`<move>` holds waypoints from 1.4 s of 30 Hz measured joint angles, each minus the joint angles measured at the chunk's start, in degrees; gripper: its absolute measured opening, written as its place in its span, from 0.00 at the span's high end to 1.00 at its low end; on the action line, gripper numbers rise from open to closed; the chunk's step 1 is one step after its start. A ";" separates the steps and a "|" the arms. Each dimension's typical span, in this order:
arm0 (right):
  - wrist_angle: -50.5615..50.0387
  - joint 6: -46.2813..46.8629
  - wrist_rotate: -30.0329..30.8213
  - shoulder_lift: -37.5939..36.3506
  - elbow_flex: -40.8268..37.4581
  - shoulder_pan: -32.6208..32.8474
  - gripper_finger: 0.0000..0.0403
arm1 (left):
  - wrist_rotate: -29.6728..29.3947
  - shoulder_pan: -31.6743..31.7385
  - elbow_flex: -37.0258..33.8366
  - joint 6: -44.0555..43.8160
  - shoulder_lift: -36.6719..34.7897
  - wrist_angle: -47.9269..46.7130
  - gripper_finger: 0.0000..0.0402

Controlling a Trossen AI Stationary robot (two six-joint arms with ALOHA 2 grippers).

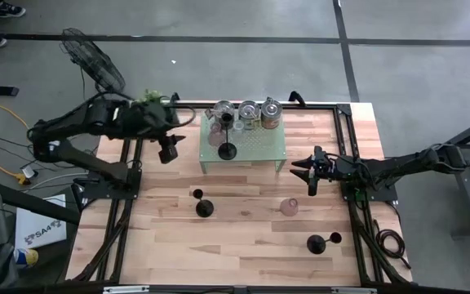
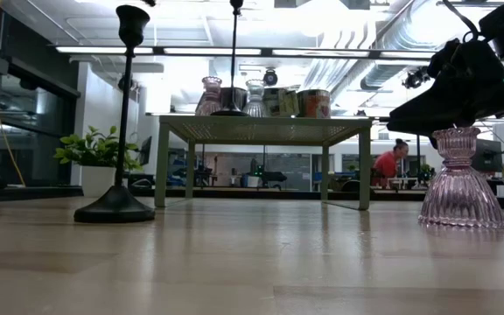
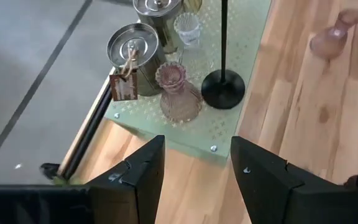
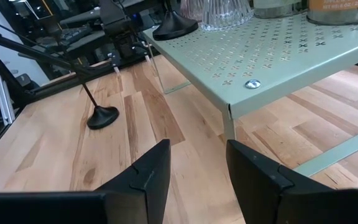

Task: Pick & Place candle stick holders
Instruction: Put the pink candle holder on the shelf

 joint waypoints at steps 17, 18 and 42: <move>0.00 0.01 0.02 0.00 0.00 -0.02 0.63 | 24.56 0.13 -42.25 -2.51 -24.35 27.82 0.56; 0.00 0.01 0.02 0.00 0.00 -0.02 0.63 | 25.98 0.14 -43.76 -3.50 -24.39 27.90 0.56; 0.02 0.00 0.02 0.00 0.00 -0.02 0.63 | 31.66 0.16 -57.02 -8.93 -24.36 33.15 0.56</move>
